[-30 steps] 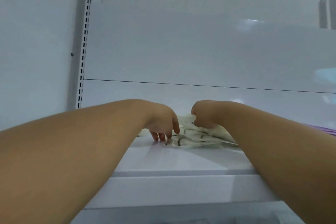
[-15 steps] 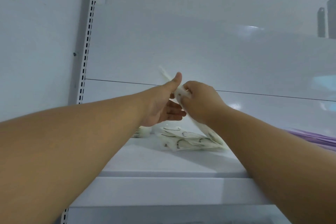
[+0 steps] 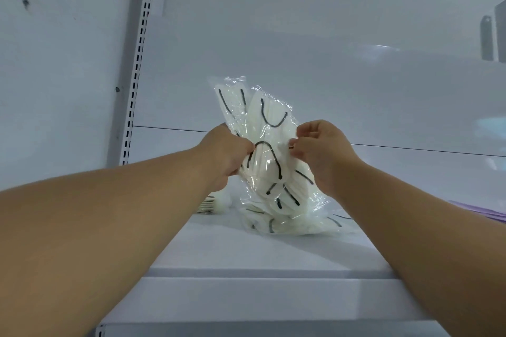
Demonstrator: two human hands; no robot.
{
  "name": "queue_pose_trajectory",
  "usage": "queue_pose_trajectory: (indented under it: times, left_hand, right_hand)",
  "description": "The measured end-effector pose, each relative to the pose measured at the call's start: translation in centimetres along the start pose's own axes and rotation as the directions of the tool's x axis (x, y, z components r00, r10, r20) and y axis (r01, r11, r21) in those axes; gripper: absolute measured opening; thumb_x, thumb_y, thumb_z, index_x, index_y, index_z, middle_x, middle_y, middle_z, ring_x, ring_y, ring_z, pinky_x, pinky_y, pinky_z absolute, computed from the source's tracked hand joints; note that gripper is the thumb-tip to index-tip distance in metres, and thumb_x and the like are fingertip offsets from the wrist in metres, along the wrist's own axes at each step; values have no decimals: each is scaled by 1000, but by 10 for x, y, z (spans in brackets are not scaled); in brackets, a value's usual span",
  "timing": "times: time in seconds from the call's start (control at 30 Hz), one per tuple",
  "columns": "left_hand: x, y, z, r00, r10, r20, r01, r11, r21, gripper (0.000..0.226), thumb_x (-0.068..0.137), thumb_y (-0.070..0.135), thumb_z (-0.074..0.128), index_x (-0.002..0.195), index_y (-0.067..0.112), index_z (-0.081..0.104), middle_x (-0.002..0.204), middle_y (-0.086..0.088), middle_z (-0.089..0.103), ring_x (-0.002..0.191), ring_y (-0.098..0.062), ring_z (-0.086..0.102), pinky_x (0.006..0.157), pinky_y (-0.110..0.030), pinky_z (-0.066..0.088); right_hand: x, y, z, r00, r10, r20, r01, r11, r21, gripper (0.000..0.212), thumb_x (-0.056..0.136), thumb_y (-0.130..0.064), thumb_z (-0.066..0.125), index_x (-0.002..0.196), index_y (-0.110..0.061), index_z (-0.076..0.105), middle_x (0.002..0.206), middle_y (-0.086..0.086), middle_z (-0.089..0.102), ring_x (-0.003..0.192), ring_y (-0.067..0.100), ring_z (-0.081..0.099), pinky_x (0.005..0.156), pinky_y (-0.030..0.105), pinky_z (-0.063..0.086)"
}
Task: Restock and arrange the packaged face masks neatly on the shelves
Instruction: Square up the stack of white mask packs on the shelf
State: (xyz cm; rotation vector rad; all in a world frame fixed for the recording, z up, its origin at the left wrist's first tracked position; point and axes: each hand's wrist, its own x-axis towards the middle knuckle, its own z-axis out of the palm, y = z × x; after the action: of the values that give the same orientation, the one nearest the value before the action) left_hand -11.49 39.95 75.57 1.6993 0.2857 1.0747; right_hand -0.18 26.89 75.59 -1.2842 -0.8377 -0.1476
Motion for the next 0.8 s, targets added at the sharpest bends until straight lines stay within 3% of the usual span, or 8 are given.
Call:
queue_pose_trajectory:
  times: [0.1,0.17,0.23,0.33,0.43,0.6,0.73,0.8]
  left_hand:
    - [2,1,-1,997,77,-24,-75,996,53,16,89,5,63,89,19,55,95,-11,64,77,-26,55,66,-32,44]
    - [3,2,-3,992,126,-15,-125,989,74,20,88,6,65,93,22,54,102,-12,67,83,-29,61,69,-34,48]
    - [3,4,-7,991,136,-2,-135,989,60,25,87,8,68,96,25,52,105,-10,66,92,-31,64,73,-38,51]
    - [4,6,-16,994,100,44,-99,995,-29,30,86,13,76,103,21,53,109,-7,70,85,-19,63,68,-29,45]
    - [-5,13,-24,988,40,147,-21,992,-128,33,81,12,81,92,21,51,84,5,70,73,-6,63,65,-20,46]
    - [-11,34,-43,994,54,96,-46,995,-84,59,67,6,90,116,11,58,108,-10,74,99,-27,71,90,-39,56]
    - [1,50,-88,979,202,-33,-201,979,33,104,29,45,103,120,23,58,121,-6,68,109,-30,67,89,-49,56]
    - [10,47,-116,975,212,-62,-208,976,65,115,23,52,103,126,26,59,128,-7,67,111,-34,67,88,-53,56]
  right_hand:
    - [-8,-7,-5,997,63,-37,-71,958,-278,52,89,-35,72,133,-20,48,120,0,53,89,18,52,63,31,41]
    - [-10,-9,-6,976,216,29,-194,921,-339,60,87,-55,68,128,-16,46,98,0,52,79,18,47,57,32,38]
    - [-11,-6,-3,937,327,120,-289,923,-256,62,82,-60,71,113,-8,55,94,5,62,80,21,59,62,34,48]
    - [-7,-2,1,946,269,179,-255,962,-96,46,79,-49,80,102,-12,65,102,10,74,91,29,72,83,43,60]
    - [-10,-6,1,970,159,184,-172,983,57,30,82,-30,82,98,-14,64,95,8,75,84,28,74,73,43,62]
    - [-13,-22,15,954,123,274,-179,965,190,45,80,-27,83,119,-13,64,107,8,75,95,31,73,81,51,60]
    - [-20,-45,45,912,80,403,-211,933,292,38,87,-17,76,122,-8,64,110,11,75,99,33,72,88,54,57]
    - [-25,-50,65,914,65,400,-205,925,318,41,85,-15,78,122,-7,63,109,12,75,98,35,72,88,55,57]
